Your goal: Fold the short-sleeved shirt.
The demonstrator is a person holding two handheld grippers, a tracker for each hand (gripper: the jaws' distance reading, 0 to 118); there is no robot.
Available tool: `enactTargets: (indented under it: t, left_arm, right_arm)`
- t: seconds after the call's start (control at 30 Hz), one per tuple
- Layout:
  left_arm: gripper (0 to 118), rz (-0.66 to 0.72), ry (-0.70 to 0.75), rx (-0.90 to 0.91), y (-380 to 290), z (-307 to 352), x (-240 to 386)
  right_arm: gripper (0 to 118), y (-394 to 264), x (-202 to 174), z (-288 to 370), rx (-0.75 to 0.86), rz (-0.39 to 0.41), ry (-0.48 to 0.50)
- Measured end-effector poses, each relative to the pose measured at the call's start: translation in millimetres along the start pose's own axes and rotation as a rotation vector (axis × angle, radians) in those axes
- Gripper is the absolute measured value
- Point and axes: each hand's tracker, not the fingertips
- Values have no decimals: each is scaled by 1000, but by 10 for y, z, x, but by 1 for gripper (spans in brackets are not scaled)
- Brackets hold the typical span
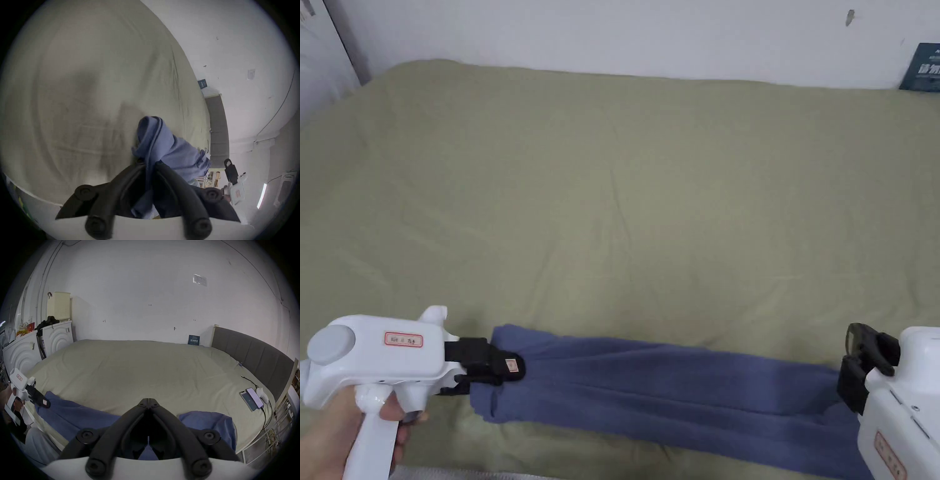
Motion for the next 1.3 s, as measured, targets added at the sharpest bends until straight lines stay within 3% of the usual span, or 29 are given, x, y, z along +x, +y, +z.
enactTargets:
  t: [0.3, 0.5, 0.63, 0.9, 1.1, 1.13, 1.17, 1.2, 1.23, 1.27, 1.3]
  left_arm:
    - [6, -6, 96, 197, -94, 981, 121]
    - [6, -184, 148, 168, -295, 1008, 756]
    - [6, -337, 178, 122, -393, 639, 1337]
    - [6, -466, 149, -66, -679, -736, 2051]
    - [6, -451, 148, -179, -857, -1761, 2084]
    - [11, -494, 185, -199, -912, -1898, 2095]
    - [34, -518, 203, -216, -942, -1998, 2076]
    - [85, -520, 185, -207, -953, -2033, 2013]
    - [112, -504, 160, -211, -958, -2035, 1976]
    - [118, -478, 117, -198, -996, -1962, 2009]
    - [116, -464, 89, -169, -988, -1851, 2015]
  right_arm:
    - [0, 118, 179, 125, 54, 0, 6]
    - [0, 182, 234, 104, 87, -13, -7]
    - [0, 191, 278, 179, 90, -31, -9]
    - [0, 48, 382, 319, 85, 29, -41]
    - [0, -62, 530, 309, 45, 17, -63]
    - [0, -77, 552, 301, 38, 16, -71]
    - [0, -86, 575, 296, 34, 13, -73]
    - [0, -94, 599, 289, 29, 8, -79]
    - [0, -93, 619, 280, 23, 1, -84]
    - [0, -95, 638, 276, 20, -5, -85]
    - [0, -96, 651, 278, 17, -9, -89]
